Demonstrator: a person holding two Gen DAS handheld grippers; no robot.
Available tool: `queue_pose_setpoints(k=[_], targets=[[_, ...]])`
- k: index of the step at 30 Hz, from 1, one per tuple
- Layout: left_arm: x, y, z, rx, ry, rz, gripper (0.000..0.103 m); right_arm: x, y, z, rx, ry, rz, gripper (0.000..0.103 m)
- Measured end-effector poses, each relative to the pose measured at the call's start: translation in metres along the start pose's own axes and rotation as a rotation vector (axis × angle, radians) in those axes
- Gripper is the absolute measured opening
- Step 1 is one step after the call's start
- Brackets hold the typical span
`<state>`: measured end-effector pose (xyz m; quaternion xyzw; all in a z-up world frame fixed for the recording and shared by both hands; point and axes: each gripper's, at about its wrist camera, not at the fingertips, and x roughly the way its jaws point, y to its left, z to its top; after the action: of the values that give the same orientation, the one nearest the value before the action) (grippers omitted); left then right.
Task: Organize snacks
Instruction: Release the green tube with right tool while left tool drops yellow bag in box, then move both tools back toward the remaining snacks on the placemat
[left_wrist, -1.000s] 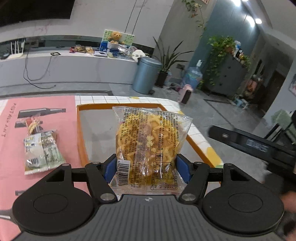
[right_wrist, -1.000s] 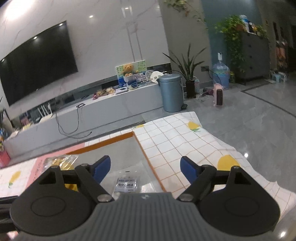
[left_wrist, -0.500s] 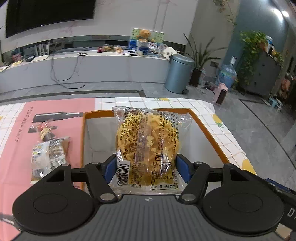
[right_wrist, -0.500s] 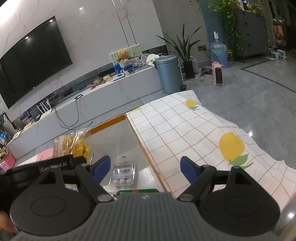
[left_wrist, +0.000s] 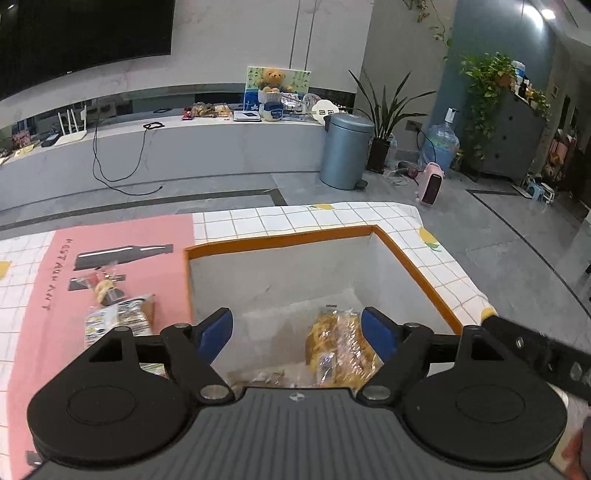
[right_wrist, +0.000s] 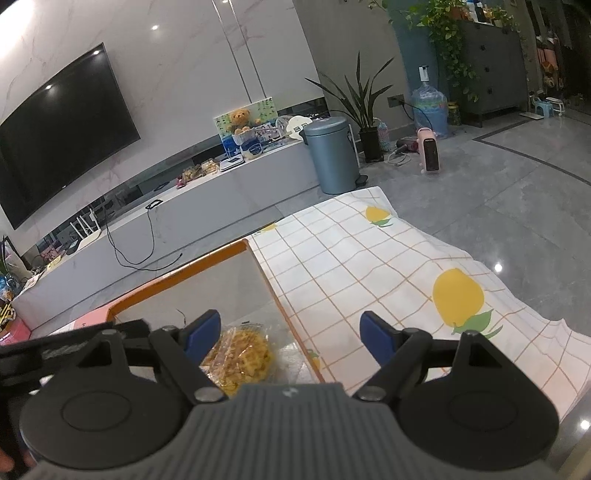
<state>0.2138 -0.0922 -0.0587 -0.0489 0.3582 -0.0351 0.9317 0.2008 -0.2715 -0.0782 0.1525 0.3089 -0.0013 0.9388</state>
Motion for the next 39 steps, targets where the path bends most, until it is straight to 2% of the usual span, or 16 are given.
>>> queue_pose_setpoints(k=[7, 17, 24, 28, 32, 36, 39], targets=[[-0.034, 0.025, -0.011, 0.026, 0.011, -0.032, 0.093, -0.005, 0.017, 0.001, -0.012, -0.016, 0.054, 0.081], [-0.082, 0.087, -0.043, -0.077, 0.020, 0.021, 0.093, -0.010, 0.078, -0.013, -0.080, -0.040, 0.165, 0.081], [-0.119, 0.128, -0.059, -0.129, -0.004, 0.043, 0.093, -0.041, 0.135, -0.045, -0.237, -0.132, 0.233, 0.081], [-0.132, 0.147, -0.067, -0.156, -0.027, 0.039, 0.093, -0.059, 0.150, -0.066, -0.252, -0.202, 0.300, 0.080], [-0.139, 0.167, -0.081, -0.197, -0.032, 0.026, 0.093, -0.068, 0.160, -0.085, -0.267, -0.218, 0.371, 0.080], [-0.132, 0.189, -0.092, -0.248, -0.006, 0.008, 0.093, -0.069, 0.174, -0.107, -0.333, -0.213, 0.360, 0.079], [-0.129, 0.206, -0.099, -0.291, 0.001, 0.004, 0.093, -0.065, 0.184, -0.127, -0.380, -0.206, 0.435, 0.079]])
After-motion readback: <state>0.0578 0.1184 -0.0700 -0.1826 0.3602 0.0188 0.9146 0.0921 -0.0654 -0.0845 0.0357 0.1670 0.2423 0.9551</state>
